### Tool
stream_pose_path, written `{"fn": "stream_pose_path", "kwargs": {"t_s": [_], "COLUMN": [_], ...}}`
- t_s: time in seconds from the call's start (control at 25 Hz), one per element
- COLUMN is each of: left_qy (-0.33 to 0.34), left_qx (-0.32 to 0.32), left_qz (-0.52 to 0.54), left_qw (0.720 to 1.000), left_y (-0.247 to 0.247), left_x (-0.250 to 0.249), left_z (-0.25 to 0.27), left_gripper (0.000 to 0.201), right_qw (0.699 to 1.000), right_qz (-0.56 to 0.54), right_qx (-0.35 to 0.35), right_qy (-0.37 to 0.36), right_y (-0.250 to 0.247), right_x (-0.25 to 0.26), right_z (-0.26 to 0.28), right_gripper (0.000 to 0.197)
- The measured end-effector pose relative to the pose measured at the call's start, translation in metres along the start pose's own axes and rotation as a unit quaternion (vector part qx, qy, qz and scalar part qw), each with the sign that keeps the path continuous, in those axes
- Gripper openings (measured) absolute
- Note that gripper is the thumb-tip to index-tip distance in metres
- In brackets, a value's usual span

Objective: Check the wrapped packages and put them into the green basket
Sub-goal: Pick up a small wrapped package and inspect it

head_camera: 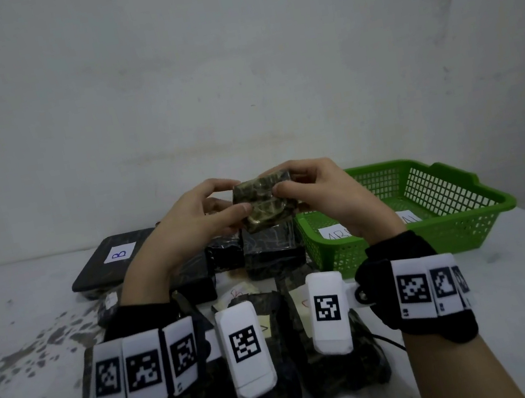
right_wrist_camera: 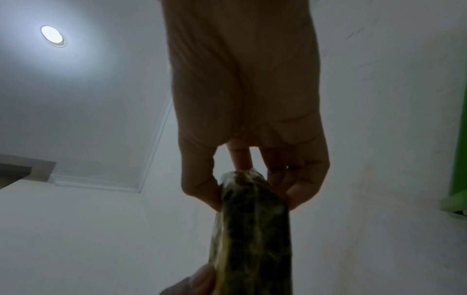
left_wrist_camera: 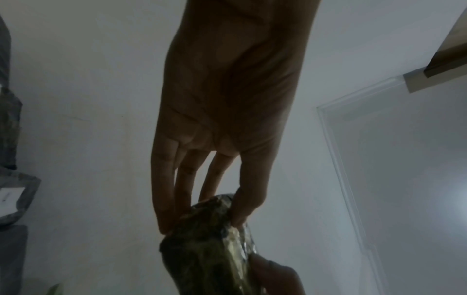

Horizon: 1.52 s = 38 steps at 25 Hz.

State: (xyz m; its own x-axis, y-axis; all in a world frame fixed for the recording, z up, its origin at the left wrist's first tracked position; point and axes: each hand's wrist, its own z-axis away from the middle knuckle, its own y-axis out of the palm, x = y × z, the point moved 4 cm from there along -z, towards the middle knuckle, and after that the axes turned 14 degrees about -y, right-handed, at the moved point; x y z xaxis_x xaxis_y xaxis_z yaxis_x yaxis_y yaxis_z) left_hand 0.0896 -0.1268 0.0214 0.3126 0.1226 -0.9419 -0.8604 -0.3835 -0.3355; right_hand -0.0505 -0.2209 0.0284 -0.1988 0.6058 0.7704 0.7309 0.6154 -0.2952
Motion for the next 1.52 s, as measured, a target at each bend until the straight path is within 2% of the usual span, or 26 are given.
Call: {"fn": "stream_pose_path", "kwargs": {"t_s": [0.28,0.48,0.84,0.96,1.08,1.2,1.28,1.4,1.44,1.52], "left_qy": [0.018,0.032,0.004,-0.014,-0.018,-0.022,-0.005,-0.001,-0.002,0.006], "left_qx": [-0.049,-0.052,-0.060,-0.053,-0.069,-0.059,-0.058,-0.058,-0.054,-0.035], "left_qz": [-0.010,0.016,0.054,0.048,0.024,0.044,0.080,0.115,0.121,0.118], "left_qw": [0.999,0.998,0.997,0.997,0.997,0.997,0.995,0.992,0.991,0.992], "left_y": [0.002,0.001,-0.009,-0.002,0.008,0.011,0.010,0.009,0.009,0.008], "left_x": [-0.003,-0.005,0.001,0.000,-0.002,-0.003,-0.004,-0.006,-0.007,-0.008], "left_z": [-0.002,-0.003,-0.002,-0.002,-0.006,-0.007,-0.007,-0.005,-0.003,0.000], "left_gripper": [0.014,0.015,0.015,0.016,0.017,0.010,0.009,0.018,0.021,0.039], "right_qw": [1.000,0.999,0.995,0.991,0.989,0.993,0.998,0.997,0.997,0.999], "right_qz": [-0.015,-0.019,0.090,0.120,0.129,0.112,0.030,-0.007,-0.001,-0.004], "right_qx": [-0.012,-0.013,-0.007,-0.028,-0.065,-0.021,0.015,0.069,0.070,0.028], "right_qy": [-0.012,-0.029,-0.051,-0.043,-0.031,0.025,0.055,0.042,0.031,0.015], "right_y": [0.003,0.006,0.022,0.021,0.015,0.007,0.002,0.000,0.000,-0.002], "right_x": [0.003,0.007,0.002,-0.001,-0.004,-0.005,-0.002,0.000,-0.001,-0.003], "right_z": [-0.001,-0.002,-0.009,-0.007,-0.006,-0.004,0.001,0.004,0.003,-0.001], "right_gripper": [0.020,0.017,0.014,0.008,0.011,0.012,0.007,0.022,0.027,0.038]}}
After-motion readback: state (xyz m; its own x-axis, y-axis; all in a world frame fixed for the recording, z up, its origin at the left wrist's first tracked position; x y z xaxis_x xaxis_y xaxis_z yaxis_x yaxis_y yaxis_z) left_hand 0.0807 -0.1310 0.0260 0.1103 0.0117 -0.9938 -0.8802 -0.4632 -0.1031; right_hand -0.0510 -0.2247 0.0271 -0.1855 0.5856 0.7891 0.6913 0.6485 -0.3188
